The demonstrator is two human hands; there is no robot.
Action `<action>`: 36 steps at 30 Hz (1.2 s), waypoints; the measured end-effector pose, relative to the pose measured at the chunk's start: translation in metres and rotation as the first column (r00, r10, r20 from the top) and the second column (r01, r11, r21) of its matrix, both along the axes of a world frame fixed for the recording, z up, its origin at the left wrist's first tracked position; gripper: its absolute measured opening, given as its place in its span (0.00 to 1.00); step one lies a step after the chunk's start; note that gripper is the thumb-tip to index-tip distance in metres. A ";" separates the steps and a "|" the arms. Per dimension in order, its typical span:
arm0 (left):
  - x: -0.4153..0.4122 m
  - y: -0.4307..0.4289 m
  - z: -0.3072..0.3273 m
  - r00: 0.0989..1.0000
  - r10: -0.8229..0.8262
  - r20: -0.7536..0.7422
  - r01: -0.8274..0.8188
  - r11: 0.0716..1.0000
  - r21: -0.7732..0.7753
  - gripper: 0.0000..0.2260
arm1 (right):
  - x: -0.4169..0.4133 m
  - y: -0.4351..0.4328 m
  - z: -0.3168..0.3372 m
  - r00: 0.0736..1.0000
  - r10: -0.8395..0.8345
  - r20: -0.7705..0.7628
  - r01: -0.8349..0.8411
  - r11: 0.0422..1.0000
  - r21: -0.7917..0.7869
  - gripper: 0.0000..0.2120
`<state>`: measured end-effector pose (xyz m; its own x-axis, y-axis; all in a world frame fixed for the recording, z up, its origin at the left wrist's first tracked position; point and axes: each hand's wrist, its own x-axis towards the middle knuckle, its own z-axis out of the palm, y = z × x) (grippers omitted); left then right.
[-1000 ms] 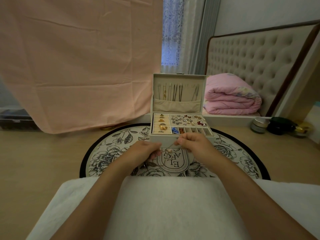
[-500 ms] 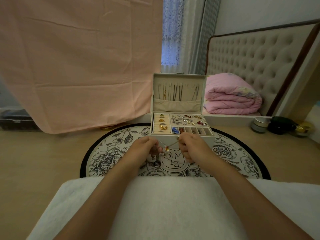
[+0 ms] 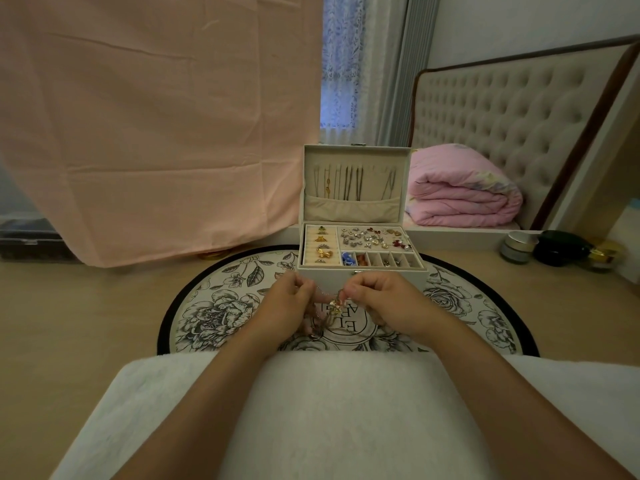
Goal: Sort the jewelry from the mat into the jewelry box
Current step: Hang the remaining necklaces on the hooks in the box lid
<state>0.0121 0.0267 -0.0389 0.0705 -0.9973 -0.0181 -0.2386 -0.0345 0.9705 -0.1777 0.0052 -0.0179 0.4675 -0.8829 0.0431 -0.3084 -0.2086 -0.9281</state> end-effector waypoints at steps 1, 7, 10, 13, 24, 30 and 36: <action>-0.002 0.001 0.001 0.999 -0.028 0.030 0.028 1.000 -0.005 0.07 | 0.001 -0.001 -0.002 0.999 0.020 0.034 -0.021 1.000 0.013 0.11; -0.004 0.003 -0.003 0.988 -0.151 0.032 0.152 0.986 -0.060 0.03 | 0.005 -0.005 -0.003 0.981 0.042 0.192 -0.063 0.993 0.103 0.10; 0.003 -0.001 -0.006 0.985 -0.118 0.126 0.132 0.986 -0.104 0.07 | 0.003 -0.008 -0.005 0.966 0.022 0.259 -0.057 0.990 0.131 0.10; 0.009 -0.005 -0.008 0.986 -0.005 0.168 0.023 0.994 -0.104 0.15 | -0.001 -0.011 -0.007 0.953 -0.094 0.288 0.047 0.985 0.166 0.12; 0.035 -0.008 -0.010 0.813 0.199 0.548 -0.174 0.980 -0.098 0.13 | -0.010 -0.011 -0.021 0.720 -0.425 -0.549 0.167 0.874 -0.457 0.06; 0.034 -0.005 -0.009 0.712 0.172 0.681 -0.092 0.984 -0.153 0.09 | -0.002 -0.009 -0.018 0.484 -0.504 -0.716 -0.107 0.777 -0.620 0.09; 0.031 0.003 -0.004 0.632 -0.005 0.775 0.148 0.983 -0.113 0.02 | 0.014 -0.005 -0.029 0.713 -0.295 -0.636 -0.161 0.815 -0.557 0.11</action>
<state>0.0427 0.0298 -0.0430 -0.0890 -0.9836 0.1566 -0.8943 0.1481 0.4222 -0.1641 0.0001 -0.0470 0.5046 -0.8355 0.2177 -0.8198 -0.5427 -0.1828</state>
